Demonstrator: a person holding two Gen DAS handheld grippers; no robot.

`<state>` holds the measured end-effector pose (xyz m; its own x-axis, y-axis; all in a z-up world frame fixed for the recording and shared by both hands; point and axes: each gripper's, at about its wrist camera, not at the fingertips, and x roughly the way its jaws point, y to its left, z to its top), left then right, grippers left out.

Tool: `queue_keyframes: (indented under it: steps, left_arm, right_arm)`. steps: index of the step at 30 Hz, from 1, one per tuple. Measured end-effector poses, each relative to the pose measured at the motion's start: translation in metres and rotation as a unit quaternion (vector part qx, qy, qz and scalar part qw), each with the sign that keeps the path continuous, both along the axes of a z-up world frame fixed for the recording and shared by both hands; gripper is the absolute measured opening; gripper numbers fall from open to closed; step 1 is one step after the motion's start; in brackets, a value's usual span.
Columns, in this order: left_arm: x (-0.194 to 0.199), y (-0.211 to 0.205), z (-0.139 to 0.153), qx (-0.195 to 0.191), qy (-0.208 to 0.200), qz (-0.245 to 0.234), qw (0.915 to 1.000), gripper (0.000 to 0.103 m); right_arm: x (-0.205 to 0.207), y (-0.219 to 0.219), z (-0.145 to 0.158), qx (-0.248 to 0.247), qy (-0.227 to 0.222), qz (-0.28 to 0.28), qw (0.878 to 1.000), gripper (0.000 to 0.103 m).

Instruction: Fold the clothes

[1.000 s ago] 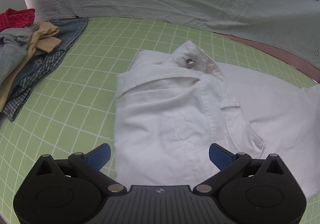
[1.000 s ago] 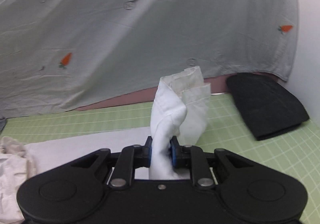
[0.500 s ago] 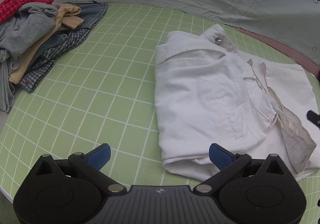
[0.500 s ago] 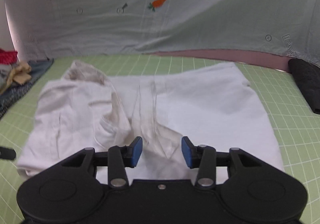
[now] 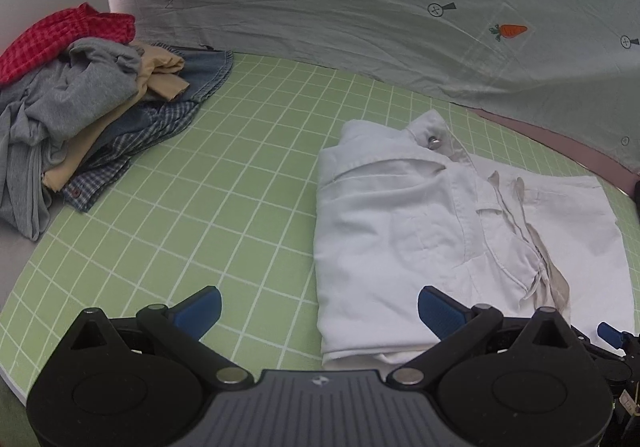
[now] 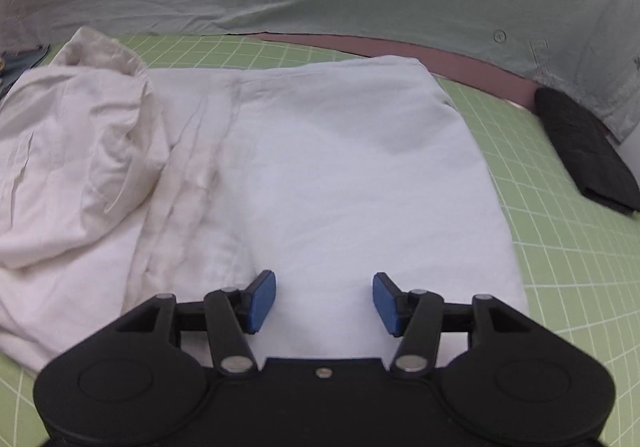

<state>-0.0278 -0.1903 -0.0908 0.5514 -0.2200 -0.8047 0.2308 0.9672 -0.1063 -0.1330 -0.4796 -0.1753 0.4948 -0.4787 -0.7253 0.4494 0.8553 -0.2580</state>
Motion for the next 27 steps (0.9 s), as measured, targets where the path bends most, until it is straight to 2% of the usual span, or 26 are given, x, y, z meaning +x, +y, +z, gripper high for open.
queue_keyframes:
  steps: [3, 5, 7, 8, 9, 10, 19, 27]
  left_arm:
    - [-0.006, 0.012, -0.011, -0.011, 0.009, 0.024, 0.9996, 0.103]
    - [-0.007, 0.016, -0.017, -0.009, 0.011, 0.035, 0.9993, 0.103]
    - [-0.006, 0.018, -0.021, -0.009, 0.015, 0.043, 0.9989, 0.103]
    - [-0.006, 0.017, -0.021, -0.009, 0.014, 0.044, 0.9989, 0.103]
    - [-0.005, 0.017, -0.021, -0.01, 0.014, 0.045, 0.9989, 0.103]
    - [-0.005, 0.017, -0.02, -0.011, 0.013, 0.046, 0.9988, 0.103]
    - [0.004, 0.003, -0.021, -0.008, 0.021, 0.036, 0.9991, 0.103]
    - [0.018, -0.02, -0.031, -0.001, 0.042, -0.005, 0.9991, 0.103]
  right_arm:
    - [0.008, 0.016, 0.008, -0.031, 0.015, 0.011, 0.999, 0.049]
    - [0.004, 0.022, 0.02, -0.049, -0.013, 0.004, 0.999, 0.054]
    - [0.004, 0.025, 0.023, -0.04, -0.022, 0.0, 0.999, 0.079]
    - [0.008, 0.024, 0.018, -0.016, -0.009, 0.016, 1.0, 0.079]
    - [0.011, 0.024, 0.01, 0.008, 0.008, 0.033, 0.999, 0.074]
    - [0.012, 0.025, 0.006, 0.014, 0.01, 0.037, 0.999, 0.075]
    - [0.015, 0.005, 0.025, 0.045, -0.026, -0.003, 0.999, 0.079]
    - [0.009, -0.019, 0.044, 0.08, -0.065, -0.05, 0.993, 0.082]
